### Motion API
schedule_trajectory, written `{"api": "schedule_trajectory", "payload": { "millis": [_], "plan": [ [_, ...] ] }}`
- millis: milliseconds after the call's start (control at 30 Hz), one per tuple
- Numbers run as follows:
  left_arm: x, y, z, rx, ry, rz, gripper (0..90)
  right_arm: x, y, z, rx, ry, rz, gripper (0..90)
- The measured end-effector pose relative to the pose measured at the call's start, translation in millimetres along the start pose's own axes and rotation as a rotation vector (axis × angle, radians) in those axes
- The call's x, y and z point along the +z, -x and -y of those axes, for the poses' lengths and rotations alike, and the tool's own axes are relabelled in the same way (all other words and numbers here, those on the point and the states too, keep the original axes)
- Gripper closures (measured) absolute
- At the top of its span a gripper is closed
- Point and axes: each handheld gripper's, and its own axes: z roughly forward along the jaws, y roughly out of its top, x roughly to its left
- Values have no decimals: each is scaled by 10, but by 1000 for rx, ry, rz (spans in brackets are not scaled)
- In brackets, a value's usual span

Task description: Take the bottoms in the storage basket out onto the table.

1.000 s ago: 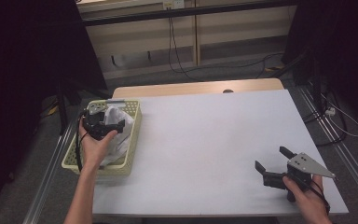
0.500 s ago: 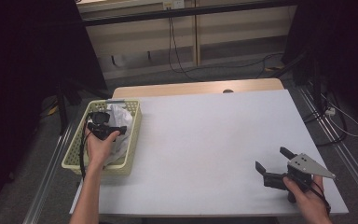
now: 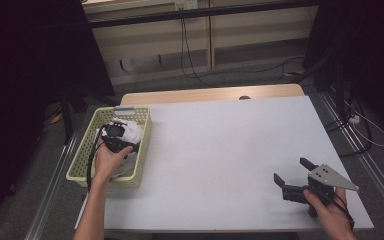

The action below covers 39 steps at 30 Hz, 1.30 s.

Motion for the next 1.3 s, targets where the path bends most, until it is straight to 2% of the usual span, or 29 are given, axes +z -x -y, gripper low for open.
{"api": "schedule_trajectory", "payload": {
  "millis": [167, 233, 367, 433, 533, 600, 700, 733, 933, 1000, 1033, 1067, 1167, 1300],
  "plan": [
    [60, -18, 12, 6, -53, 8, 6, 10, -9, 2, -5, -2, -8, 0],
    [81, -16, 21, 21, -58, 7, 0, 13, -8, 3, -4, -3, -9, 0],
    [81, -4, 16, 24, -59, 0, 0, 12, -10, 5, -5, -6, -8, 0],
    [85, -8, 24, -6, -56, 10, 14, 14, -10, 8, -11, -11, -8, 1],
    [87, -13, 25, -10, -56, 22, 36, 20, -12, 9, -10, -14, -10, 0],
    [105, -29, 25, -15, -54, 28, 5, 22, -12, 10, -10, -14, -13, 1],
    [122, -22, 17, -48, -54, 30, 0, 21, -12, 9, -11, -14, -15, 1],
    [120, -30, 7, -33, -65, 27, 0, 20, -13, 9, -10, -14, -16, 0],
    [129, -43, -5, -26, -76, 44, 0, 16, -15, 6, -11, -10, -24, 0],
    [126, -42, -24, -31, -98, 46, 2, 17, -16, 7, -12, -12, -25, 0],
    [119, -49, -35, -18, -108, 50, 13, 17, -16, 7, -12, -12, -25, 0],
    [112, -36, -45, -35, -116, 54, 33, 17, -16, 7, -13, -11, -26, 0],
    [70, -26, -78, -29, -142, 52, 132, 16, -18, 8, -14, -13, -27, 1],
    [19, -25, -80, -18, -131, 47, 313, 11, -14, 16, -15, -21, -24, 1]
  ]
}}
